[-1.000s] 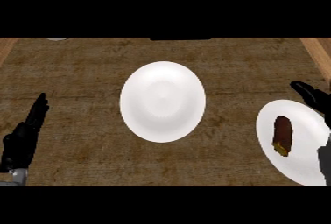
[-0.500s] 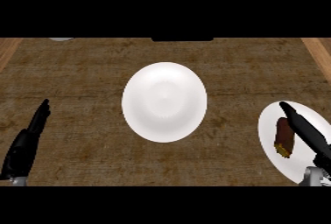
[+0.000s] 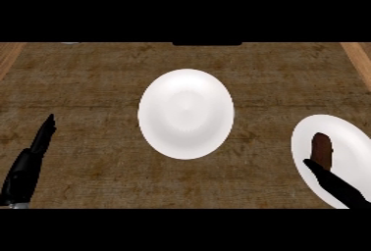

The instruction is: Pick the sweet potato from the plate and place it in the plate

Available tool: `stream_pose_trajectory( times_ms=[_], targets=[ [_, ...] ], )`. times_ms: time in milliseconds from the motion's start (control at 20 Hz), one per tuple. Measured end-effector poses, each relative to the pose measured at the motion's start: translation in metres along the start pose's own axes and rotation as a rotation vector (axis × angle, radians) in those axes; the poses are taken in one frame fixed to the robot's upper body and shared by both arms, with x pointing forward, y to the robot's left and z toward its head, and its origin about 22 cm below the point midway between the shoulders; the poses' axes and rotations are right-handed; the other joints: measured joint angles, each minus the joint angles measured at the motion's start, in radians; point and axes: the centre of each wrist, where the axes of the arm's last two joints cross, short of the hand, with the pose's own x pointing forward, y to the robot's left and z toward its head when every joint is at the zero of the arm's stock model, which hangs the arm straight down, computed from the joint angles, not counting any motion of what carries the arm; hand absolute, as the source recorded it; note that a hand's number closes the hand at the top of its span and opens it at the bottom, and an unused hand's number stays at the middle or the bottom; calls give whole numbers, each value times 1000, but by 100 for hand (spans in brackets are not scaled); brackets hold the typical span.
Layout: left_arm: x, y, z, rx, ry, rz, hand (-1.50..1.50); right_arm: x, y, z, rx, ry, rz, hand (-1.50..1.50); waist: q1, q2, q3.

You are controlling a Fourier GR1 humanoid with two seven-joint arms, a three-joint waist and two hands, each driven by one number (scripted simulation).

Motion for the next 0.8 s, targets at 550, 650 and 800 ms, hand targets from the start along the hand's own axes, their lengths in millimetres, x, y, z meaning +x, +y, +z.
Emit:
stream_pose_trajectory(
  times_ms=[550, 650, 800],
  targets=[
    [1, -2, -1, -10, -20, 2, 0, 49, -22, -39, 186, 276, 325, -150, 18, 2, 3],
    [2, -5, -3, -11, -21, 3, 0, 58, -21, -47, 227, 305, 352, -150, 16, 1, 3],
    [4, -3, 2, -16, -11, 6, 0, 59, -16, -58, 280, 351, 389, -150, 19, 0, 5]
  ],
)
